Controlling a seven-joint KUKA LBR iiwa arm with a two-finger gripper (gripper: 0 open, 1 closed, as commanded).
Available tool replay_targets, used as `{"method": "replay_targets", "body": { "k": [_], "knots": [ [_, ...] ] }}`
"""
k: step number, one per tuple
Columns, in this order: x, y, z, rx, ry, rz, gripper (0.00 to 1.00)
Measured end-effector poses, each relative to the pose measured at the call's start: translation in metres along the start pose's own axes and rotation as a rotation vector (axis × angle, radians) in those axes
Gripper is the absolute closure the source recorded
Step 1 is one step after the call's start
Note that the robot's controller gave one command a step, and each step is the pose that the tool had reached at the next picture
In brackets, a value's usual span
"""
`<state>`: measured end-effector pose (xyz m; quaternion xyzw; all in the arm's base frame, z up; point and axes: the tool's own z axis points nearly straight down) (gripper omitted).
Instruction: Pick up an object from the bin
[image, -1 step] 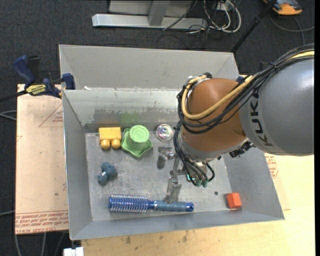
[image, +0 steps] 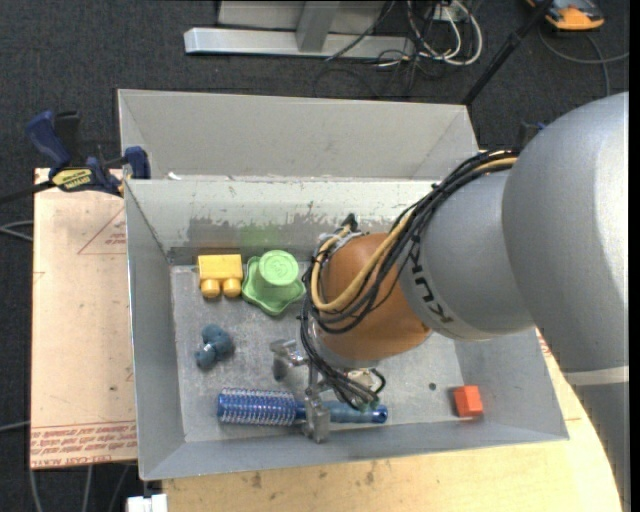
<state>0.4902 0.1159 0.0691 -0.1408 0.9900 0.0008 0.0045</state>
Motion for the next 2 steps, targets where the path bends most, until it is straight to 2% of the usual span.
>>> {"method": "replay_targets", "body": {
  "k": [1,2],
  "knots": [
    [0.002,0.0,-0.001,-0.001,0.009,0.001,1.0],
    [-0.011,-0.009,-0.149,0.001,-0.001,0.044,1.0]
  ]
}}
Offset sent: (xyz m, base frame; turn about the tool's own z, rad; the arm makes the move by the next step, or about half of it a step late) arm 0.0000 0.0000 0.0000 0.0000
